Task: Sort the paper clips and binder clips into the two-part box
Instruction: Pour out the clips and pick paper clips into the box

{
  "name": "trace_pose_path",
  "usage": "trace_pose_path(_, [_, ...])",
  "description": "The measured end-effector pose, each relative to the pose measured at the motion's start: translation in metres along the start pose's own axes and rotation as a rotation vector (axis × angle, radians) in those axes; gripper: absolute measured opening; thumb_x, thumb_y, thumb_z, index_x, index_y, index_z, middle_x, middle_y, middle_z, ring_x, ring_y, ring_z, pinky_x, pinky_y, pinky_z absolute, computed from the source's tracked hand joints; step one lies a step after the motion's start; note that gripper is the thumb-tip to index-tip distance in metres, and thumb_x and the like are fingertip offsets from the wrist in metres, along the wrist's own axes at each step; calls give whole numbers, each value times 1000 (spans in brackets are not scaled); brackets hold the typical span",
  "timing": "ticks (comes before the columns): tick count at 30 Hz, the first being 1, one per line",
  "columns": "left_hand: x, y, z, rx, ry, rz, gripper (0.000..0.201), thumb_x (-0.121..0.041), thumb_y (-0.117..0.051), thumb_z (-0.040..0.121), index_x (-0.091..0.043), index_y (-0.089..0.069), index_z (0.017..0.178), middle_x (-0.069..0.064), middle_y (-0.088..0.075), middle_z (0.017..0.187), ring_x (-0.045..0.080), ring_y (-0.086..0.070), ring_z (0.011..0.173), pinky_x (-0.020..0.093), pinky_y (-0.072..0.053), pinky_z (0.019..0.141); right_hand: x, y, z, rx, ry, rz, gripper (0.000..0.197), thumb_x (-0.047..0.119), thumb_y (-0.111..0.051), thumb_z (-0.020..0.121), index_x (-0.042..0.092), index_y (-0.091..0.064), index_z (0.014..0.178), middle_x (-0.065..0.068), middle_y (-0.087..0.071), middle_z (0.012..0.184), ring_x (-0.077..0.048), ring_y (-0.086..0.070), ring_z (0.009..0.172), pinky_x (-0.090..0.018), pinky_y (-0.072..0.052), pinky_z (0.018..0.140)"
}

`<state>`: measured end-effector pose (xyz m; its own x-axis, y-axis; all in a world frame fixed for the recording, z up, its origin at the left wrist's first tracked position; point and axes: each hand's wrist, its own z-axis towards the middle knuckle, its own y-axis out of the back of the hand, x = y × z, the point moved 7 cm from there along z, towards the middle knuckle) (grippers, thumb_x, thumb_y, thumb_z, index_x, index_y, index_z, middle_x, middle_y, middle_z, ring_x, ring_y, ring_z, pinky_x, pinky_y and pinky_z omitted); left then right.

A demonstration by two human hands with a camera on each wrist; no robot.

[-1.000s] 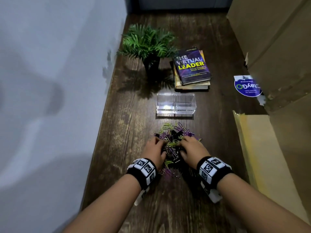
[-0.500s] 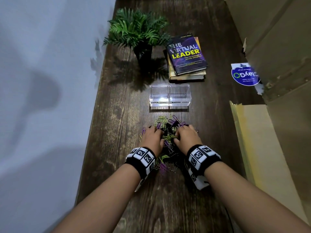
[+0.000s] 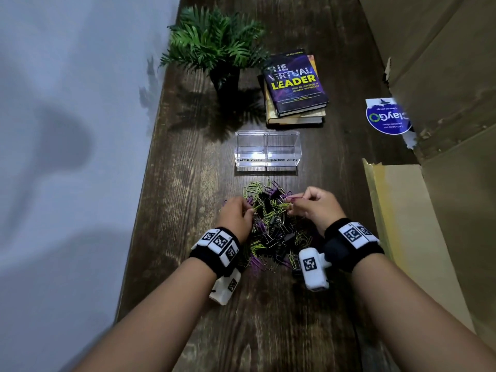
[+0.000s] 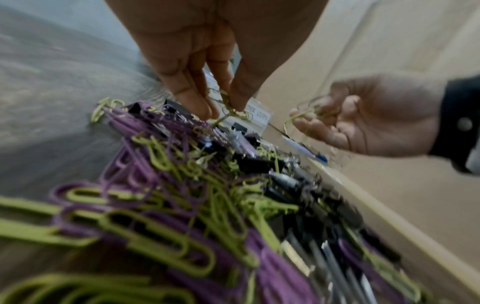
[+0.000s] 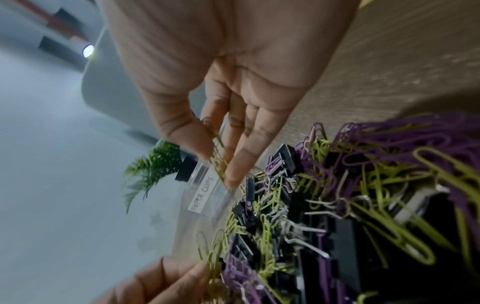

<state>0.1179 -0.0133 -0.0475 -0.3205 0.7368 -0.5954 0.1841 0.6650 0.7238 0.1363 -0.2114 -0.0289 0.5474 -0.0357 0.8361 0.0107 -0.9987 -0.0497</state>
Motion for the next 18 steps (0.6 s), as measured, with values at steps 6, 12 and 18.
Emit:
trace_pose_path(6, [0,18,6,-36,26,-105,5,-15,-59,91,-17,-56,88,-5,-58,84,15,-61,82,29,-56,76,-7,-1,10,0,-45,-45,26,-14,-54,82,9,-47,72,-19,-69,85,-26,-68,73,-29,-57,59])
trace_pose_path(12, [3,19,13,-75,55,-37,3,-13,-57,92,-14,-58,94,-3,-61,88,13,-60,76,22,-49,61,-5,-18,23,-55,106,-967,17,12,-56,91,17,-60,107,-3,-62,101,-16,-61,84,-25,-55,75])
trace_pose_path(18, [-2,15,18,-103,10,74,6,-10,-54,92,-10,-59,95,1,-58,95,13,-53,83,20,-44,74,-18,-44,30,-31,225,-1281,40,16,-66,86,5,-54,122,-13,-52,127,-26,-55,115,-37,-46,103])
